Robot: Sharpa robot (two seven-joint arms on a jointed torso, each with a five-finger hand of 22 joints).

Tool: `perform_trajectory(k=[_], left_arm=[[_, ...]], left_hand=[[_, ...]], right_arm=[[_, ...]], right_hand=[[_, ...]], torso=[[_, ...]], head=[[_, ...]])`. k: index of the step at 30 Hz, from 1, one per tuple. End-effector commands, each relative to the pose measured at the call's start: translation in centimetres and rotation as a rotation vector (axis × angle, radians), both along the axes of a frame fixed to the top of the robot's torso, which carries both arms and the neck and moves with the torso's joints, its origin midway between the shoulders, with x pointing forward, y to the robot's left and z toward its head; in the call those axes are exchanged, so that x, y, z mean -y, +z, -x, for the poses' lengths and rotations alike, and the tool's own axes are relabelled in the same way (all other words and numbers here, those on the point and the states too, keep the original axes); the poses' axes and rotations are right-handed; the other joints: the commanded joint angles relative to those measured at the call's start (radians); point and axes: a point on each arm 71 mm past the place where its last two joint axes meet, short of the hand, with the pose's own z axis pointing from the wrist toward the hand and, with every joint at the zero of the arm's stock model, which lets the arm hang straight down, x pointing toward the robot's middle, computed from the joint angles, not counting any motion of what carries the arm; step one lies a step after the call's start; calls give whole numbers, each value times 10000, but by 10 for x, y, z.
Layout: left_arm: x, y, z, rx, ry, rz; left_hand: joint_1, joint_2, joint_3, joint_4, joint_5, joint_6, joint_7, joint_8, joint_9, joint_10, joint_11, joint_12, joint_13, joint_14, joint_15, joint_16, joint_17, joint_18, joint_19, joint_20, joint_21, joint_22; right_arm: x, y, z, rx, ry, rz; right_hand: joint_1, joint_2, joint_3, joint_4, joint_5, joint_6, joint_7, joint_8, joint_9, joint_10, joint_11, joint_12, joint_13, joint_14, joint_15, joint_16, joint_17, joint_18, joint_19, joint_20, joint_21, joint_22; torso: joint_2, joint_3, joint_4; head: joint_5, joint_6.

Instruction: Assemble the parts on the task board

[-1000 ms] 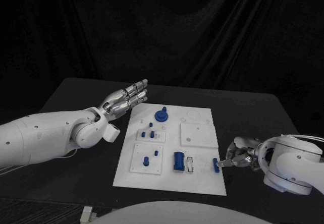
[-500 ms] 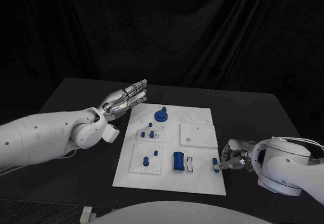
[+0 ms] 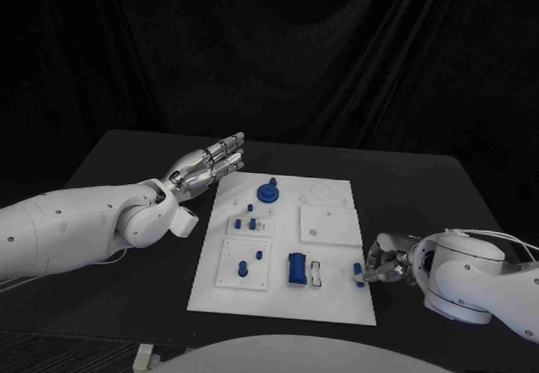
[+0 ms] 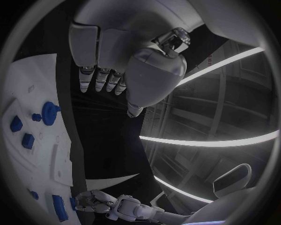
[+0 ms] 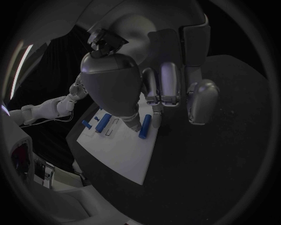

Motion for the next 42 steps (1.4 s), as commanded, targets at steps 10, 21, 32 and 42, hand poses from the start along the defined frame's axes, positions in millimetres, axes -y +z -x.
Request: perform_trajectory(k=[10, 21, 32, 42], left_arm=[[4, 0, 1, -16, -176, 139], [3, -1, 1, -102, -223, 121], [3, -1, 1, -142, -228, 105], [1, -1, 2, -148, -194, 90]], left_hand=[[119, -1, 28, -106, 54, 24, 16, 41, 14, 6, 95, -66, -9, -4, 32, -36, -12, 80, -9, 90, -31, -10], [166, 0, 112, -239, 136, 69, 159, 55, 23, 6, 163, -66, -9, -4, 22, -36, -12, 83, -8, 106, -30, -9], [209, -5, 187, -372, 283, 76, 189, 56, 23, 6, 215, -66, -9, -4, 11, -36, -12, 87, -5, 114, -28, -7], [217, -8, 205, -407, 303, 81, 218, 57, 24, 6, 218, -66, -9, -4, 3, -36, -12, 89, -4, 116, -26, -6]], right_arm=[[-2, -10, 0, -30, -81, 171], [-6, -15, 2, 49, -70, -118], [-1, -13, 2, 356, -360, -332], [5, -3, 7, 659, -939, -990]], right_hand=[[282, 93, 482, -203, 592, 146, 200, -1136, -1164, 1042, 202, 26, 2634, 919, 182, -17, 1978, 42, 75, 141, -133, 1524], [1269, -255, 2098, -1557, 2636, 800, 305, -2000, -2452, 1042, 293, 26, 2634, 906, 228, -31, 1907, 54, 62, 186, -209, 1520], [642, -354, 3994, -2435, 3339, 1227, 359, -2074, -2890, 1042, 337, 26, 2634, 911, 270, -21, 1931, 47, 51, 224, -153, 1535], [356, -503, 4246, -2600, 3114, 1437, 305, -2105, -2991, 1042, 296, 26, 2634, 940, 252, 16, 2076, 11, 110, 218, 95, 1588]], torso=[[0, 1, -1], [-1, 2, 7], [0, 1, -4], [4, 4, -1]], head=[[32, -2], [85, -2], [114, -2], [170, -2]])
